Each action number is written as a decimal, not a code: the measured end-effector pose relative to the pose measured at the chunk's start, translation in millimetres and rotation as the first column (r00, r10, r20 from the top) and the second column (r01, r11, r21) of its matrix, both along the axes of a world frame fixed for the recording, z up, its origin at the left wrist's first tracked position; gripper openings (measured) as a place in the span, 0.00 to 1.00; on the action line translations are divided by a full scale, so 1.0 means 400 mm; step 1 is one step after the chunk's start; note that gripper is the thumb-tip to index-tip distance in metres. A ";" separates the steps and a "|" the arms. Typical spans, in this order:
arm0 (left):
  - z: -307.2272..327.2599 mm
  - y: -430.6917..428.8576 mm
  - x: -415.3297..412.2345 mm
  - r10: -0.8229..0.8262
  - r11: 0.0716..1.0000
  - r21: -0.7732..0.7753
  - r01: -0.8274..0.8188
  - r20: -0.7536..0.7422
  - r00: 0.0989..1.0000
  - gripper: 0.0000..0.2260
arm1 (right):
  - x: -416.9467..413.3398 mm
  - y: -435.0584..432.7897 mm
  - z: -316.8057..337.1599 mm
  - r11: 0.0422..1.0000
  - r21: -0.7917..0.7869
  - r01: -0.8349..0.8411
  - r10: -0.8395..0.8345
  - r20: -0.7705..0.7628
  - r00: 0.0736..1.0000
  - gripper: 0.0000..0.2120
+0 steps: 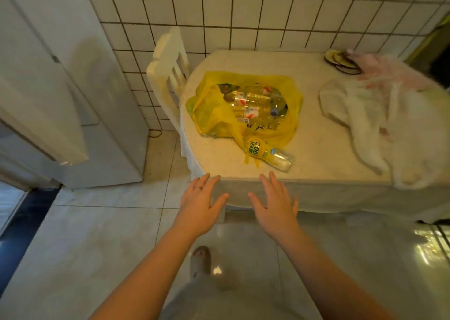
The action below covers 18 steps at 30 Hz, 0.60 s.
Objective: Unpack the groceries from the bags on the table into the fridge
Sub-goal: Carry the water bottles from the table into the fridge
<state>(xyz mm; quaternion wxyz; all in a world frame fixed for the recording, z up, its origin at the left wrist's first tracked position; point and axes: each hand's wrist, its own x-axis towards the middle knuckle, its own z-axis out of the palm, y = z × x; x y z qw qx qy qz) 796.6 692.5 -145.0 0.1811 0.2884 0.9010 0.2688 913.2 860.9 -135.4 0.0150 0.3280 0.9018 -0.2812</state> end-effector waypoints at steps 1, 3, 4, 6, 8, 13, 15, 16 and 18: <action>-0.002 0.025 -0.015 -0.014 1.000 0.004 0.014 -0.001 1.000 0.27 | -0.006 0.022 -0.003 1.000 -0.007 0.014 -0.014 0.002 1.000 0.30; -0.004 0.080 -0.053 -0.037 0.999 0.023 0.037 0.001 0.999 0.27 | -0.025 0.066 -0.011 0.999 -0.004 0.036 -0.036 -0.019 0.999 0.30; -0.005 0.109 -0.074 -0.049 0.998 0.037 0.049 -0.002 0.999 0.27 | -0.037 0.088 -0.014 0.999 0.003 0.040 -0.040 -0.047 0.998 0.30; -0.005 0.175 -0.123 -0.077 0.995 0.064 0.079 -0.023 0.997 0.26 | -0.065 0.136 -0.021 0.999 0.012 0.037 -0.035 -0.126 0.991 0.32; -0.004 0.245 -0.180 -0.099 0.991 0.085 0.103 -0.045 0.994 0.25 | -0.100 0.185 -0.041 0.999 0.018 0.046 -0.042 -0.164 0.986 0.31; 0.004 0.404 -0.338 -0.116 0.978 0.164 0.128 -0.083 0.990 0.19 | -0.199 0.293 -0.056 0.997 0.083 0.000 0.005 -0.050 0.999 0.27; 0.004 0.461 -0.399 -0.128 0.978 0.155 0.141 -0.093 0.987 0.17 | -0.242 0.330 -0.068 0.992 0.121 -0.022 0.022 0.003 1.000 0.28; 0.003 0.489 -0.429 -0.138 0.979 0.136 0.150 -0.092 0.986 0.17 | -0.262 0.346 -0.075 0.990 0.138 -0.031 0.026 0.032 0.999 0.29; -0.002 0.546 -0.486 -0.171 0.982 0.067 0.177 -0.092 0.981 0.17 | -0.299 0.377 -0.093 0.987 0.156 -0.047 0.032 0.094 0.995 0.29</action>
